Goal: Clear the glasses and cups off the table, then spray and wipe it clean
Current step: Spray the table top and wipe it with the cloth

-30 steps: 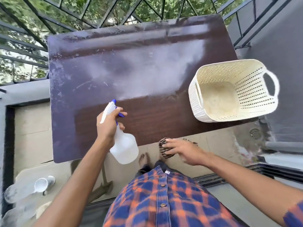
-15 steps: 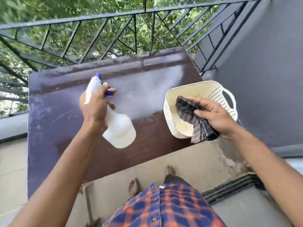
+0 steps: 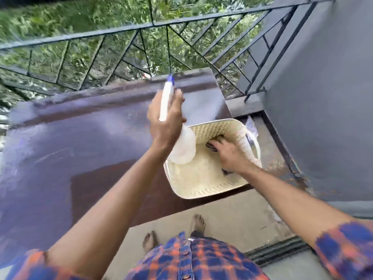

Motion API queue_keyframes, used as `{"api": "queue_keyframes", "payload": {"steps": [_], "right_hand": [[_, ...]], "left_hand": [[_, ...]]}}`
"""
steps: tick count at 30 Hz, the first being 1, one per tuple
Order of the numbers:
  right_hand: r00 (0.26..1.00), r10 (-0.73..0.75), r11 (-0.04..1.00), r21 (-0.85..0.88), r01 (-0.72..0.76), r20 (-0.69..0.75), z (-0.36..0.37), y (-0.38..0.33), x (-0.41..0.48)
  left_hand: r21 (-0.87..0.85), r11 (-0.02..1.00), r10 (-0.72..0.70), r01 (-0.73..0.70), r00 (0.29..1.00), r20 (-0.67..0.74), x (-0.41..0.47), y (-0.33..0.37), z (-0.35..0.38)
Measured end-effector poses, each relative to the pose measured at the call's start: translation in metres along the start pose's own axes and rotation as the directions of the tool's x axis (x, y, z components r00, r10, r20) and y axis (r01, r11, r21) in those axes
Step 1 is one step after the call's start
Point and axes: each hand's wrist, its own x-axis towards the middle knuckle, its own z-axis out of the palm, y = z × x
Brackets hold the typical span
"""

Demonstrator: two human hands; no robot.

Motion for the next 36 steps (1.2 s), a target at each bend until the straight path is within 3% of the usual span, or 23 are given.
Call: {"api": "queue_keyframes", "payload": {"steps": [3, 5, 11, 17, 21, 25, 28, 31, 36], "right_hand": [[0.983, 0.077, 0.996, -0.046, -0.070, 0.167, 0.020, -0.003, 0.003], [0.977, 0.108, 0.994, -0.043, -0.102, 0.185, 0.030, -0.001, 0.008], [0.972, 0.140, 0.981, 0.103, -0.162, 0.188, 0.019, -0.005, 0.005], [0.980, 0.127, 0.976, 0.157, -0.151, 0.153, 0.021, -0.006, 0.005], [0.985, 0.168, 0.964, 0.202, -0.173, 0.040, 0.007, -0.009, 0.004], [0.975, 0.220, 0.933, 0.301, -0.198, -0.041, -0.015, -0.017, 0.001], [0.957, 0.265, 0.898, 0.391, -0.200, -0.118, -0.041, -0.032, -0.004], [0.932, 0.248, 0.897, 0.427, -0.116, -0.266, -0.071, -0.063, -0.004], [0.878, 0.138, 0.892, 0.443, 0.091, -0.459, -0.108, -0.154, 0.009]], "left_hand": [[0.208, 0.973, 0.091, -0.104, 0.993, 0.071, -0.020, -0.046, 0.019], [0.316, 0.937, 0.113, -0.149, 0.985, 0.130, -0.031, -0.077, 0.025], [0.506, 0.859, -0.074, -0.078, 0.959, 0.273, -0.061, -0.122, 0.025], [0.616, 0.786, -0.187, -0.039, 0.936, 0.299, -0.065, -0.126, 0.006], [0.636, 0.764, -0.180, -0.109, 0.911, 0.372, -0.065, -0.117, -0.008], [0.593, 0.802, -0.237, -0.072, 0.872, 0.427, -0.057, -0.094, -0.025], [0.577, 0.802, -0.165, -0.155, 0.871, 0.462, -0.042, -0.073, -0.045], [0.564, 0.788, -0.042, -0.246, 0.893, 0.448, -0.022, -0.058, -0.080], [0.513, 0.832, 0.055, -0.213, 0.950, 0.306, 0.001, -0.054, -0.174]]}}
